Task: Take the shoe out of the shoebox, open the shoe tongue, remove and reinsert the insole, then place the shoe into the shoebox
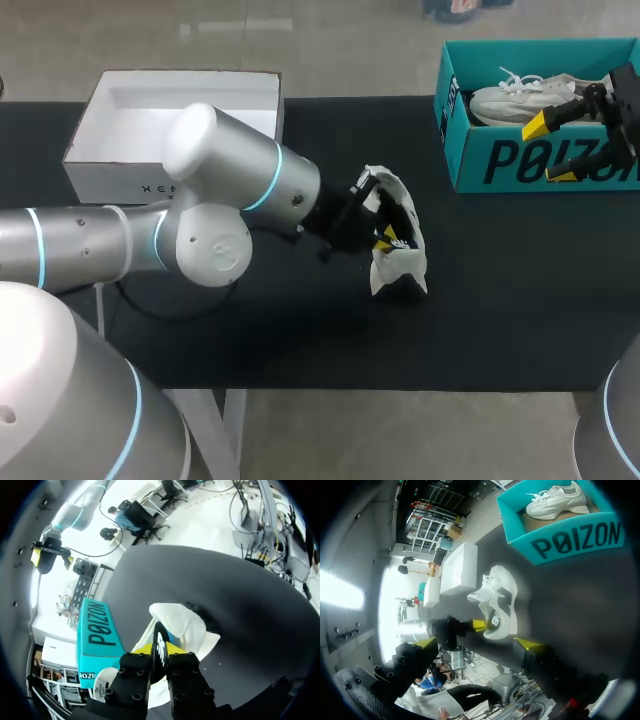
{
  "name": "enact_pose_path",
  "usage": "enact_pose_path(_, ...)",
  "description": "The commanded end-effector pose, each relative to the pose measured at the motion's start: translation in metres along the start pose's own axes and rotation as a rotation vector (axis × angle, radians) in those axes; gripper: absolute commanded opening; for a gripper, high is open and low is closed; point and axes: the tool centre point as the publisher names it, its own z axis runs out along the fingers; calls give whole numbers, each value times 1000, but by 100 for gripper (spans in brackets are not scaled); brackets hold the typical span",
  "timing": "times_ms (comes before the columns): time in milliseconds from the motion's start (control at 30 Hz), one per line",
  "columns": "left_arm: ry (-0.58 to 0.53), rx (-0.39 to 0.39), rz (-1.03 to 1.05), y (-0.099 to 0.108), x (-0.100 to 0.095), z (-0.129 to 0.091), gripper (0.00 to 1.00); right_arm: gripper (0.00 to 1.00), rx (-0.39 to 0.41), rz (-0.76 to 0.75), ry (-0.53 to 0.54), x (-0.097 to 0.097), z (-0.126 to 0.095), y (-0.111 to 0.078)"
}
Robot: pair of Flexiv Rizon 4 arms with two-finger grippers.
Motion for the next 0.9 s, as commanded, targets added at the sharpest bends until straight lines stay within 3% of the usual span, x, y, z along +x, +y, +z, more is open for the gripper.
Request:
enact_pose_path(33, 23, 10, 1, 2, -2, 11, 0, 100, 0, 1, -2, 0, 0, 0)
enact_pose_path(200, 61, 2, 41, 2, -6, 5, 0, 100, 0, 1, -2, 0, 0, 0)
enact_pose_path(333, 194, -9, 134, 10, -12, -5, 0, 100, 0, 1, -2, 0, 0, 0)
enact_pose_path(433, 286, 45, 256, 15, -16, -6, 0, 100, 0, 1, -2, 0, 0, 0)
enact_pose_path(500, 319, 7, 328, 19, -16, -4, 0, 100, 0, 1, -2, 0, 0, 0)
enact_pose_path(600, 352, 48, 388, 14, -13, -1, 0, 100, 0, 1, -2, 0, 0, 0)
enact_pose_path(900, 457, 63, 478, 5, 2, 22, 0, 100, 0, 1, -2, 0, 0, 0)
